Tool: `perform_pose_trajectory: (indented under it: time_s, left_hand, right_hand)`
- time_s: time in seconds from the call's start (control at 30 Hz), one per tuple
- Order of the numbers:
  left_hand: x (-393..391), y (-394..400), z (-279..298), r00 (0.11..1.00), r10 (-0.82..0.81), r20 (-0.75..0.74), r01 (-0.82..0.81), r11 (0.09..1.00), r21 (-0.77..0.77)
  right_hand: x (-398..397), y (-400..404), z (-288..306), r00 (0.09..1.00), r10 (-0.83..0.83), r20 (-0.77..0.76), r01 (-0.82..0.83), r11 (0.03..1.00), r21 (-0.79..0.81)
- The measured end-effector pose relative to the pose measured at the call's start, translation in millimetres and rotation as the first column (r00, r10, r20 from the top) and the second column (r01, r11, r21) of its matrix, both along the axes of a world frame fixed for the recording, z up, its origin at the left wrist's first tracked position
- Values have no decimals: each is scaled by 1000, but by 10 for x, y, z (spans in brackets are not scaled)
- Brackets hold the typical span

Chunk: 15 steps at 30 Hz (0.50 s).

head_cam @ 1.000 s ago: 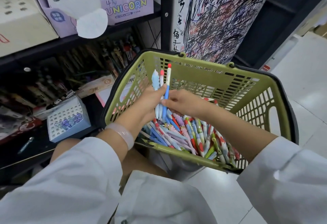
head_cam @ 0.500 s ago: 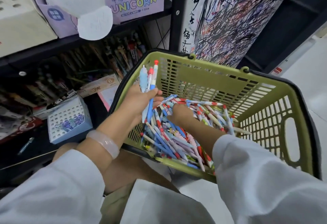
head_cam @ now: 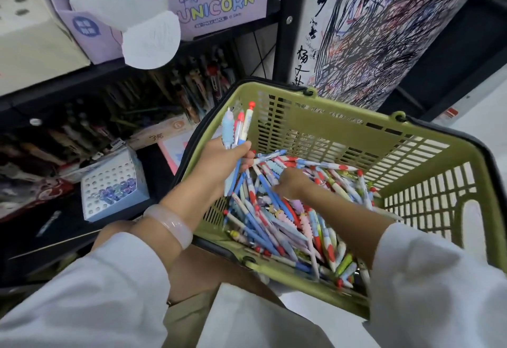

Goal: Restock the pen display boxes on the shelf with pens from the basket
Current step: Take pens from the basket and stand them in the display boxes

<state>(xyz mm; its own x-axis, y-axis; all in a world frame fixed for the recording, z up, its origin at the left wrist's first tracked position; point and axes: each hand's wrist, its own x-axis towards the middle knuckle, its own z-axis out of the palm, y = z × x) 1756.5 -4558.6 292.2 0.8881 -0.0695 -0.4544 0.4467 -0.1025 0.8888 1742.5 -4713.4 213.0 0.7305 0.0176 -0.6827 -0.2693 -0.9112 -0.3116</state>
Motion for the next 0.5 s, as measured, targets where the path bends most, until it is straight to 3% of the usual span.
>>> perform_pose_trajectory:
  time_s: [0.1,0.2,0.27,0.4,0.5]
  left_hand:
    - [-57,-27,27,998,16,-55,-19,997,-71]
    - [-163,-125,66,996,11,-92,-20,995,-98]
    - [-256,-182,137,995,5,-97,-21,987,-160]
    - [-406,-131,325,997,-43,-70,21,955,-295]
    - [-485,66,505,999,-39,34,48,927,-372]
  right_hand:
    - [-177,-206,373,997,2,-82,11,988,157]
    - [-380,-225,737,972,-224,66,166,862,479]
    - [-439,-128,942,945,-284,161,138,795,591]
    - [-490,120,1274,922,-122,367,-94,851,516]
    - [-555,300,1488,862,28,506,-250,892,377]
